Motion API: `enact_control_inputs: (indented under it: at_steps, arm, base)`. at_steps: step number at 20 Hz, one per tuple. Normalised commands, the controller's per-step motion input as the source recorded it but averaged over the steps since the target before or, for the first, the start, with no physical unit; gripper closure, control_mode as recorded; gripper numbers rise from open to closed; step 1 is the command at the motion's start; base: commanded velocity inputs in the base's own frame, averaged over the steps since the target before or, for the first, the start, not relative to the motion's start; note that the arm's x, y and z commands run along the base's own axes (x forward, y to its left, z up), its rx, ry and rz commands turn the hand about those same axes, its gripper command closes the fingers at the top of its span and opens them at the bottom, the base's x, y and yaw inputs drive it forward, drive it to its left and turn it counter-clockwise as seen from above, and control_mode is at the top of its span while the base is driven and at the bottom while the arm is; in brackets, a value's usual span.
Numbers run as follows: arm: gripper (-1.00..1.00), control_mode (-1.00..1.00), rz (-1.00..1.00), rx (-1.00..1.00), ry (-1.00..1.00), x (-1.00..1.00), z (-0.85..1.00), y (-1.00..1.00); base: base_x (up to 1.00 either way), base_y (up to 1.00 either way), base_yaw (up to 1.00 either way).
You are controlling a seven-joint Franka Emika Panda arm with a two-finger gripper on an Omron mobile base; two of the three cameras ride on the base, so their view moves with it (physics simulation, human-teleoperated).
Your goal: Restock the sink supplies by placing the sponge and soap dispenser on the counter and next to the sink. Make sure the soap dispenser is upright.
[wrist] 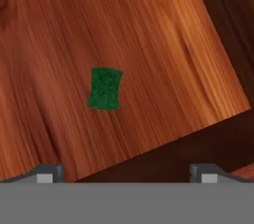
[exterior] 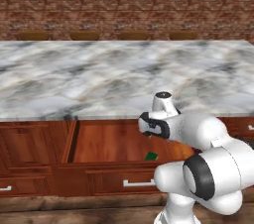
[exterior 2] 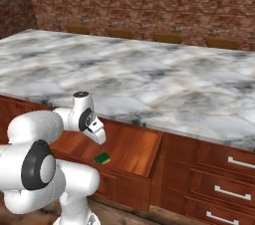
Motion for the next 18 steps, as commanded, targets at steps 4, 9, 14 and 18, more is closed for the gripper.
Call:
enact_control_inputs:
  at_steps: [4,9,14,18]
  arm:
    - [-1.0,-1.0,0.0,0.0,0.09,0.2,-0.43,-0.09]
    - [-1.0,-1.0,0.0,0.0,0.04,0.19,-0.25,-0.08]
    - [-1.0,-1.0,0.0,0.0,0.0,0.13,-0.13,-0.04]
    - [-1.0,-1.0,0.0,0.0,0.0,0.1,-0.14,0.0]
  base:
    - [0.0,0.0,0.0]
    - [0.0,0.0,0.0]
    - [0.0,0.0,0.0]
    - [0.0,0.0,0.0]
